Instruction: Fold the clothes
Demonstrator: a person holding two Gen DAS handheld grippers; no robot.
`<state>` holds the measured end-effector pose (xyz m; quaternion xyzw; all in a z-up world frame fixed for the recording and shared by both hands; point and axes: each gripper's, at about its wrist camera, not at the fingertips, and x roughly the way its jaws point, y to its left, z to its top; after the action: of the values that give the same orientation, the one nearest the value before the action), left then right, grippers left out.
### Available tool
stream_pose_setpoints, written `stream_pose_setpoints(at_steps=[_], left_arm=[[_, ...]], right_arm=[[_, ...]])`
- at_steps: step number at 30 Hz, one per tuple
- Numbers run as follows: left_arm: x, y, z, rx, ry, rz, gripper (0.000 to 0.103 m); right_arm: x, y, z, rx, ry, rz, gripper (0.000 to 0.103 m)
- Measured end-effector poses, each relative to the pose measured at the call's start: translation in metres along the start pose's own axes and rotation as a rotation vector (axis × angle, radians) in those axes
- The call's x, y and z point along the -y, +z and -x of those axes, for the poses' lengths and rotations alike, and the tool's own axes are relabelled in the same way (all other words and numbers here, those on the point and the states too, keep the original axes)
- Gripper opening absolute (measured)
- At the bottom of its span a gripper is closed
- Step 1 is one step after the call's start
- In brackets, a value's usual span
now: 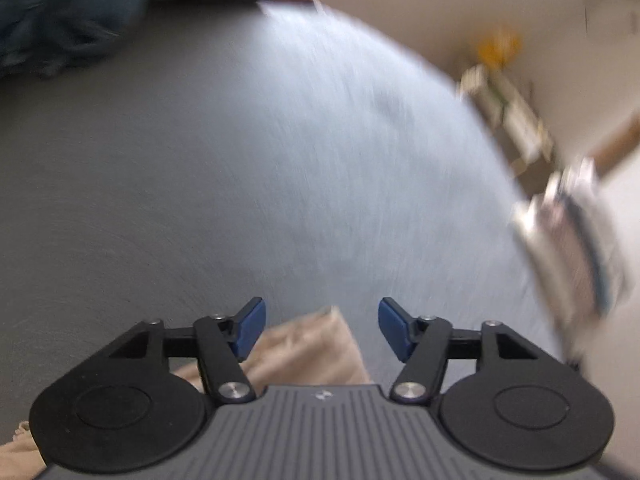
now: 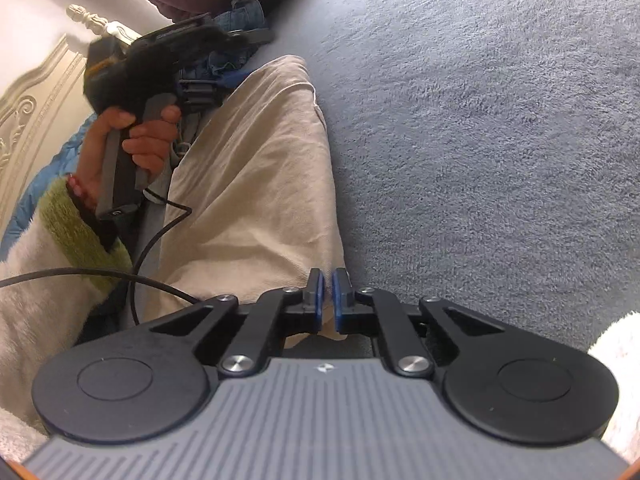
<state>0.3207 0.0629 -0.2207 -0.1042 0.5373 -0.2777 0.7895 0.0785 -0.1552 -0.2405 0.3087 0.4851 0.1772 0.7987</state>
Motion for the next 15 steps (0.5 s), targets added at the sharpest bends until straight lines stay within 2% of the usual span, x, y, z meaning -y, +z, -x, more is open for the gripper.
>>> stream_pose_setpoints(at_steps=[2,4,12,15], left_arm=[[0.01,-0.001,-0.01,-0.043,0.049,-0.039,0.027],[0.008,-0.002,-0.01,-0.033,0.029,0.005,0.007],[-0.031,-0.017,0.001,0.098,-0.081,0.231,0.005],[-0.049,-0.012,-0.004,0.092,-0.083,0.31,0.003]], right_arm=[[0.0,-0.001,0.001,0.004,0.001,0.001,0.004],[0.001,-0.001,0.001,0.009,0.001,0.004,0.004],[0.009,-0.002,-0.003,-0.016,0.015,-0.023,0.003],[0.016,-0.004,-0.006,-0.033,0.015,-0.06,0.003]])
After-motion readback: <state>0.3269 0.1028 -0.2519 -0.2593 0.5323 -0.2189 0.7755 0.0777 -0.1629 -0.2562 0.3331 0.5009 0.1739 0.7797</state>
